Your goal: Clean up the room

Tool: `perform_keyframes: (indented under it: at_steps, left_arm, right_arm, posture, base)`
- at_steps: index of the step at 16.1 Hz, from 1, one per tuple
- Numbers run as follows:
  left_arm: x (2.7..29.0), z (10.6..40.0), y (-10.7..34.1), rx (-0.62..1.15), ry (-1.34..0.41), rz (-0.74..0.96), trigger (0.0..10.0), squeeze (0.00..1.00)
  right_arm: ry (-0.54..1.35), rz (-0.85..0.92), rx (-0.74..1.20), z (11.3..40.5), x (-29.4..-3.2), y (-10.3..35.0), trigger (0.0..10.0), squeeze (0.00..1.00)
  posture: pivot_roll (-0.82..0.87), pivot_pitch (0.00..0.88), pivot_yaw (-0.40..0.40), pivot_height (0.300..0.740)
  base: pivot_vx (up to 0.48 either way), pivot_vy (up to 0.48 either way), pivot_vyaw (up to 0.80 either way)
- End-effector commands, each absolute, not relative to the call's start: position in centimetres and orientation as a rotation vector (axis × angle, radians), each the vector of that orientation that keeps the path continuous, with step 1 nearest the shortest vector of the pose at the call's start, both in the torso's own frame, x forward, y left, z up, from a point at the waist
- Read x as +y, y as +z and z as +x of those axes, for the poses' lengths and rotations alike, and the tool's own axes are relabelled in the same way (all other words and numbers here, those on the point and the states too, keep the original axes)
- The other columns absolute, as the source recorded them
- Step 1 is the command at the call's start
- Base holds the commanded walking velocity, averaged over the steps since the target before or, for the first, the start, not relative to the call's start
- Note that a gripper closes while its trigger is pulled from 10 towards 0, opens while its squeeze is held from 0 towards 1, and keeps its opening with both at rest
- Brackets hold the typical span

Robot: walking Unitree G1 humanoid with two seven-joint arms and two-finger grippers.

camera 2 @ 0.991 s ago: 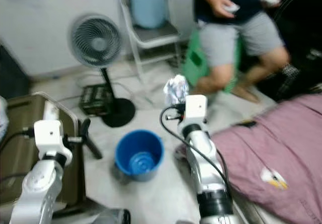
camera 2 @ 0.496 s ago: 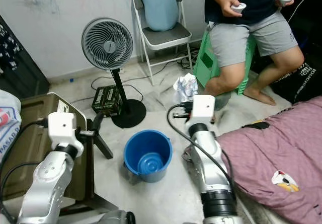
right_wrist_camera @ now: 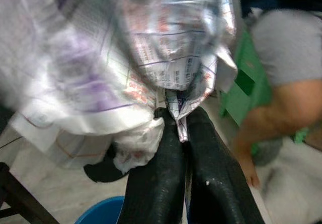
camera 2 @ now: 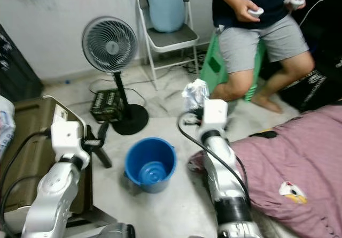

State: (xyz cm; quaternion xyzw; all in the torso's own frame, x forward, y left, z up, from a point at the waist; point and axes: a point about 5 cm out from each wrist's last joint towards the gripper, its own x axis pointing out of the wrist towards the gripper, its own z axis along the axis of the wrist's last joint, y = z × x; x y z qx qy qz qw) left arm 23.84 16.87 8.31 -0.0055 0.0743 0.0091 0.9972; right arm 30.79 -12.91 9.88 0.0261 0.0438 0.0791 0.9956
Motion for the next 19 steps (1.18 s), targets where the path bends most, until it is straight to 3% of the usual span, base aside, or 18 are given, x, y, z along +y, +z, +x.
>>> perform_keyframes:
  at_steps: [1, 4, 8, 19]
  left_arm:
    - [17.6, 23.3, 8.7, 0.124, 0.075, -0.007, 10.0, 0.00]
    - [17.9, 22.5, 8.6, 0.127, 0.113, -0.017, 10.0, 0.00]
    - [17.8, 22.9, 8.8, 0.115, 0.077, -0.034, 10.0, 0.00]
    - [17.3, 23.9, 9.2, 0.098, 0.045, -0.043, 10.0, 0.00]
  right_arm:
    - [0.216, 0.044, 0.088, 31.3, -11.8, 10.1, 10.0, 0.00]
    - [0.256, 0.038, 0.087, 31.6, -10.9, 10.2, 10.0, 0.00]
    - [0.243, 0.025, 0.089, 31.4, -11.6, 10.0, 10.0, 0.00]
    - [0.226, 0.002, 0.087, 31.5, -12.3, 10.0, 10.0, 0.00]
  posture:
    - [0.04, 0.000, -0.046, 0.740]
    - [0.05, 0.000, -0.063, 0.740]
    - [0.01, 0.000, -0.046, 0.740]
    - [0.00, 0.000, -0.039, 0.740]
  base:
    - [0.000, 0.000, 0.00]
    - [0.000, 0.000, 0.00]
    - [0.000, 0.000, 0.00]
    - [0.290, 0.000, 0.00]
